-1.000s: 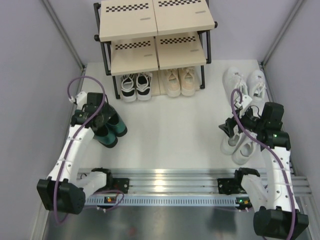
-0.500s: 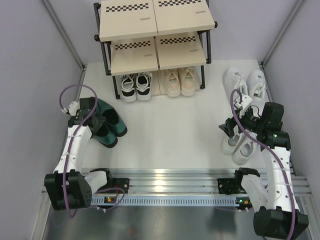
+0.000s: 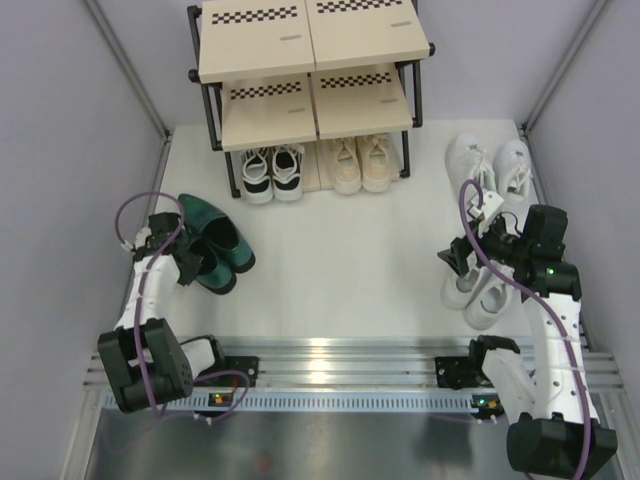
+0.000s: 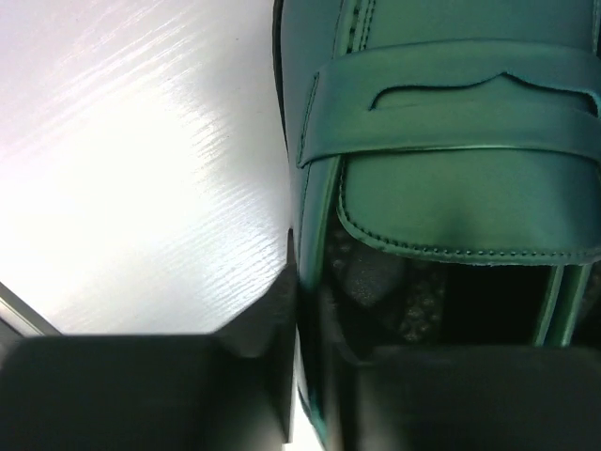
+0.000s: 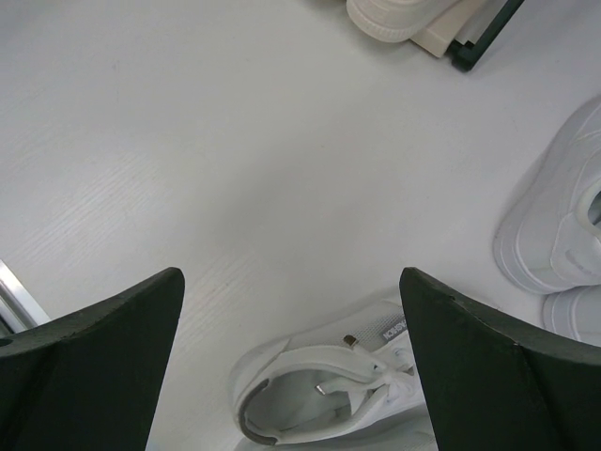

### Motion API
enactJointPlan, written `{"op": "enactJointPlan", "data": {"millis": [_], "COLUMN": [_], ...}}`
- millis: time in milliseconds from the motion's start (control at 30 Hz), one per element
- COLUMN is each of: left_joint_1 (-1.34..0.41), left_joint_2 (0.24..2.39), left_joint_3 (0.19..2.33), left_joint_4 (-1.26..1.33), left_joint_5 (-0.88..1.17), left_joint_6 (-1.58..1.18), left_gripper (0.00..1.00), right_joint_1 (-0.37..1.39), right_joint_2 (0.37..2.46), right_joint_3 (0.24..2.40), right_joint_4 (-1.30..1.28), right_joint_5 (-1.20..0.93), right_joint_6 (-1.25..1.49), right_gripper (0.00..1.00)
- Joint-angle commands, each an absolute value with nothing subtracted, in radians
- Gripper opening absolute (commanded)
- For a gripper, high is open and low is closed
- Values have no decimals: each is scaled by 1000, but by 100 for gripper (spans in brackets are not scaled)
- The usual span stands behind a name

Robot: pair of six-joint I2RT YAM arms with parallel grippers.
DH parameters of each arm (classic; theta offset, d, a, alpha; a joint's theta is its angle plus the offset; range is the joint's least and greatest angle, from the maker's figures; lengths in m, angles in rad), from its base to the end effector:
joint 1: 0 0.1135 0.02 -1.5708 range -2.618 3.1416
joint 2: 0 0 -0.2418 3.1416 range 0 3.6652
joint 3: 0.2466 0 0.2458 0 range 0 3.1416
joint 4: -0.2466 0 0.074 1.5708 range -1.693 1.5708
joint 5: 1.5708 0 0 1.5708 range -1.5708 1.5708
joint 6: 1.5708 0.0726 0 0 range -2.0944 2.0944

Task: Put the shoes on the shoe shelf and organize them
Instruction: Pick up the shoe at the center of the board.

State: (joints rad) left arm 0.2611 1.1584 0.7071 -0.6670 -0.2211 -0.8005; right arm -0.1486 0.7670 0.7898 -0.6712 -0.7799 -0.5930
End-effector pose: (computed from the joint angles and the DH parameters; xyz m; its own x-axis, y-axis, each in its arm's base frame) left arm 0.2153 0.0740 0.1548 -0.3578 -0.8204 -0.4460 -0.8635 0.4725 -0.1764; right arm 0.1885 0.0234 0.2709 -0.2443 -0.3652 -0.8983 -0.7062 0.7019 -0.0933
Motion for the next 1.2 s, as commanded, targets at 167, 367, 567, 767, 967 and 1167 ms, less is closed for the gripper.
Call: {"op": "enactJointPlan", "data": {"millis": [167, 367, 567, 767, 967, 1167], "left_joint_1": [296, 298, 296, 269, 121, 37], "left_joint_2": [1039, 739, 640, 637, 594, 526], "left_joint_3": [698, 756, 811, 886, 890, 856], "left_joint_4": [-578, -623, -647, -621, -617, -615], "left_joint_5": [-161, -186, 108, 433, 589, 715], "left_joint_6": [-760, -651, -617, -581, -523, -502], "left_gripper": [0, 0, 0, 0, 0, 0], "right_joint_1": [-164, -169, -175, -175, -175, -175], "right_joint_2": [759, 772, 781, 781, 749, 794], "right_joint_3": [792, 788, 785, 782, 799, 898], "right_joint_4": [-664, -660, -658, -658, -652, -650], "right_joint_5": [-805, -799, -807, -851, -939, -1084], "right_joint_6": [-623, -621, -621, -629, -621, -537], "right_gripper": [98, 98, 99, 99, 99, 99]}}
